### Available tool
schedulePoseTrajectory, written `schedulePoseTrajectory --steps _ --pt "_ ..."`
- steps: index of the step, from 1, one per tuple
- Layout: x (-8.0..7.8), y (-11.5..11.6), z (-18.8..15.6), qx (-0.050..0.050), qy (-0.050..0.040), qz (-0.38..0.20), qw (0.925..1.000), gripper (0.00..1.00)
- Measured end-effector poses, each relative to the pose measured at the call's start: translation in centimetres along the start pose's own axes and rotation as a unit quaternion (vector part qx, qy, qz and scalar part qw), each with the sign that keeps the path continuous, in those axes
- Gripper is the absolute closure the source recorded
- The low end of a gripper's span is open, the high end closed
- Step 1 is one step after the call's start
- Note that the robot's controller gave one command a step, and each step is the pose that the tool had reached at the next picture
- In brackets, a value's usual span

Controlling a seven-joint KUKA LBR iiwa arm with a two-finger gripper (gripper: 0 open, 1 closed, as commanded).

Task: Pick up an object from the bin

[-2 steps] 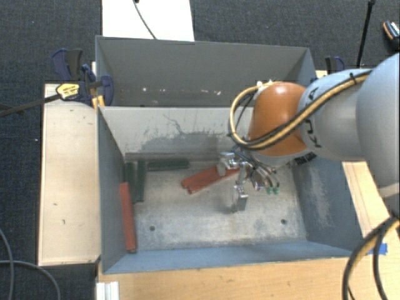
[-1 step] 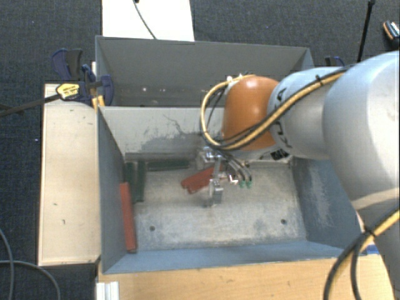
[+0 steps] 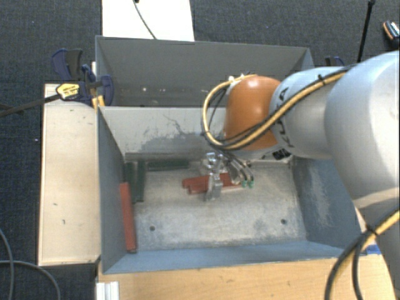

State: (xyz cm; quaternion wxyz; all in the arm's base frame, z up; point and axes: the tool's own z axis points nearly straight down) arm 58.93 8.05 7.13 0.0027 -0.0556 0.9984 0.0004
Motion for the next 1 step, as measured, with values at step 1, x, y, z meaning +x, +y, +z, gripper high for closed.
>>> schedulePoseTrajectory --steps 1 --pt "2.47 -1.30 -12.98 0.000 -0.0019 -0.064 0.9980 1.00"
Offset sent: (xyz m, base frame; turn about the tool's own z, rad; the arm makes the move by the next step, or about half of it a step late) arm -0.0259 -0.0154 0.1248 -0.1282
